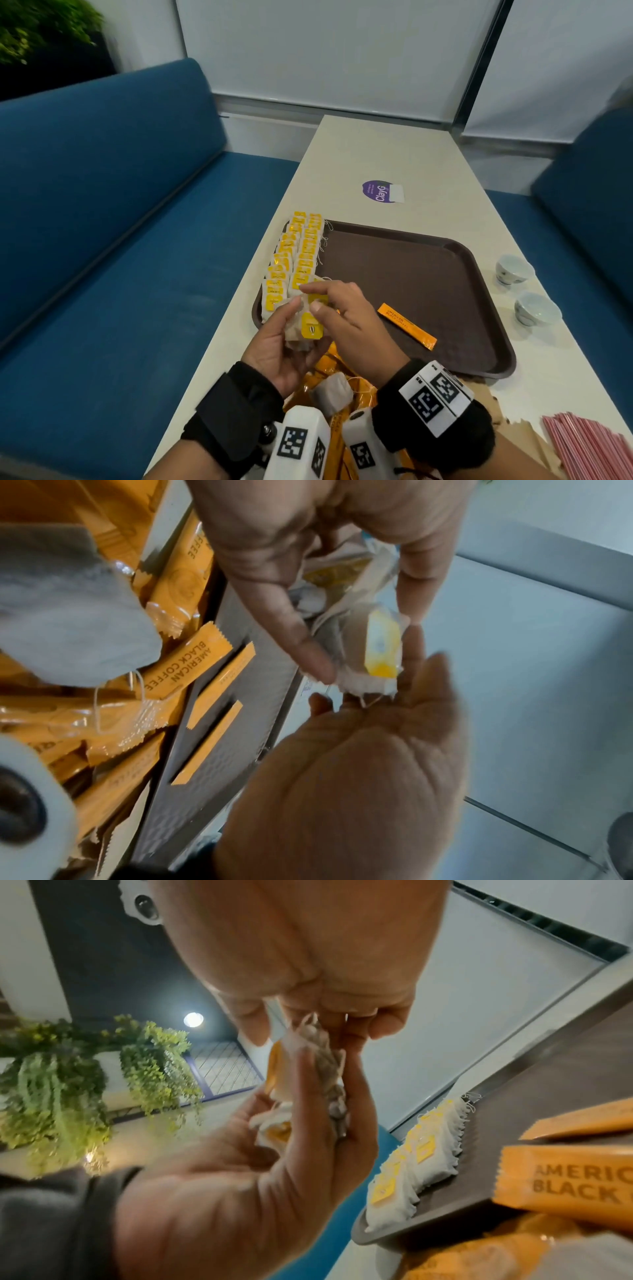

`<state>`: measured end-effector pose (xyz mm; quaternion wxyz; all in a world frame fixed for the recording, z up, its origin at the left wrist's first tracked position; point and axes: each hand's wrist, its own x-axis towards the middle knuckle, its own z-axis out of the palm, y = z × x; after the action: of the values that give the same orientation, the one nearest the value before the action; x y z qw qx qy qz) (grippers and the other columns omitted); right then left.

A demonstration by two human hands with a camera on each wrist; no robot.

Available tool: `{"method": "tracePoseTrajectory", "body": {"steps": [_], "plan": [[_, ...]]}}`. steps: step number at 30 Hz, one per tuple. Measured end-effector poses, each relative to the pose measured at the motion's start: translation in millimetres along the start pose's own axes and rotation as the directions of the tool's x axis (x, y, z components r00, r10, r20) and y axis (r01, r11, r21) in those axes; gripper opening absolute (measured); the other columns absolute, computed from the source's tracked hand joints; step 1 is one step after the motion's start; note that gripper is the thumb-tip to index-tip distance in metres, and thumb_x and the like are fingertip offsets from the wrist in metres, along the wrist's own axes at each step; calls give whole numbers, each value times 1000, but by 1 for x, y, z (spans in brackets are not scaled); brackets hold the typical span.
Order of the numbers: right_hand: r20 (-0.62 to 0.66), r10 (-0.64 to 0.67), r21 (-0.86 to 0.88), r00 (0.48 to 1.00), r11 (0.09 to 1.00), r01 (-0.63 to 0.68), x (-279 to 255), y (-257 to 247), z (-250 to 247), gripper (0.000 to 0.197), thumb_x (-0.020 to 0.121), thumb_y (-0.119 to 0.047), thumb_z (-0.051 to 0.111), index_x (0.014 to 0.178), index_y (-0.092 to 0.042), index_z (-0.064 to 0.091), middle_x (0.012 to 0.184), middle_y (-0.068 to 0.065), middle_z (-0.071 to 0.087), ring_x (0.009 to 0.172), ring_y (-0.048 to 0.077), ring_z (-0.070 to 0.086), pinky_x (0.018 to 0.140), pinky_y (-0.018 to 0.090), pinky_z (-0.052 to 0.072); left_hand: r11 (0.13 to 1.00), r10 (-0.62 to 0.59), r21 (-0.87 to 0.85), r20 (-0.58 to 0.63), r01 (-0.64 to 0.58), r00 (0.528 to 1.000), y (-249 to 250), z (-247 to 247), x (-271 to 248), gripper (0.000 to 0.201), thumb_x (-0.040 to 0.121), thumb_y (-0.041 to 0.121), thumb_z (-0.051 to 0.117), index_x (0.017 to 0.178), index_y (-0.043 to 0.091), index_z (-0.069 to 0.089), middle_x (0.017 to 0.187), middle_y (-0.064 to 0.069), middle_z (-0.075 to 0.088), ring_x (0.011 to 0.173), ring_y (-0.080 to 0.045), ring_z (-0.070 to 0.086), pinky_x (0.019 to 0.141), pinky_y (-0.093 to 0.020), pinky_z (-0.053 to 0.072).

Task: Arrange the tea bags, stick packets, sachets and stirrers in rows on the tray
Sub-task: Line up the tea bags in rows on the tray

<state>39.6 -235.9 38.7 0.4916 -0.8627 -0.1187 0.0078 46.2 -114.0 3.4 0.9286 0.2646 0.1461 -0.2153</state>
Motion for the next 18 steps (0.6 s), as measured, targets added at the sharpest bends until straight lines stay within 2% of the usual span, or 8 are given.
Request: {"method": "tracePoseTrajectory", "body": {"steps": [1,3,5,8,10,12,14,18], "plan": [[-25,36,85,999,996,-34,0,0,-1,25,95,-26,46,117,-31,58,103,-19,55,106,1,49,93,26,45,1000,17,-5,-6,-17,1000,0,-2,1,58,72,21,64,128,13,55,92,-13,71,68,-24,71,50,-33,58],[-56,108,246,993,965,-91,1,1,-2,31,95,-7,50,119,-25,56,105,-7,63,94,-2,60,79,20,53,999,33,-7,-27,-33,999,1,-5,1,55,72,17,63,125,12,55,91,-14,70,63,-25,71,44,-31,55],[-75,165,295,983,946,-137,3,4,-5,38,89,1,58,121,-19,55,91,-5,65,78,-2,64,69,18,54,999,37,22,-35,-36,999,1,-9,1,57,70,14,62,127,10,54,93,-15,69,62,-25,70,43,-30,54],[5,254,311,967,919,-243,5,6,-9,31,82,0,68,109,-12,61,78,2,66,65,5,64,66,21,55,997,36,71,-17,-35,999,2,-16,1,59,67,11,63,125,8,54,94,-14,69,64,-24,69,44,-28,55],[81,287,322,955,899,-297,7,3,-10,14,81,-6,71,93,-11,66,75,2,68,60,3,63,58,17,51,993,41,110,12,-42,999,2,-20,-1,49,67,10,62,116,8,59,88,-12,70,61,-22,68,44,-27,54],[128,312,315,942,888,-337,8,-1,-11,4,82,-10,70,83,-10,66,64,-3,64,50,-1,57,47,11,43,986,37,159,22,-40,999,2,-23,-4,42,68,10,60,110,8,60,81,-11,70,57,-21,66,43,-27,54],[170,334,308,927,876,-372,9,-3,-12,8,84,-14,69,82,-7,65,60,-3,59,44,-2,51,41,9,37,978,22,206,21,-26,1000,2,-27,-5,51,68,8,62,119,5,56,85,-14,69,59,-23,66,46,-31,56],[217,330,291,919,876,-384,11,-2,-10,9,84,-11,69,79,-7,63,64,0,61,45,-3,54,41,8,37,967,5,254,-10,-2,1000,3,-35,-4,64,64,-3,71,125,6,53,82,-13,67,61,-24,65,51,-35,57]]}}
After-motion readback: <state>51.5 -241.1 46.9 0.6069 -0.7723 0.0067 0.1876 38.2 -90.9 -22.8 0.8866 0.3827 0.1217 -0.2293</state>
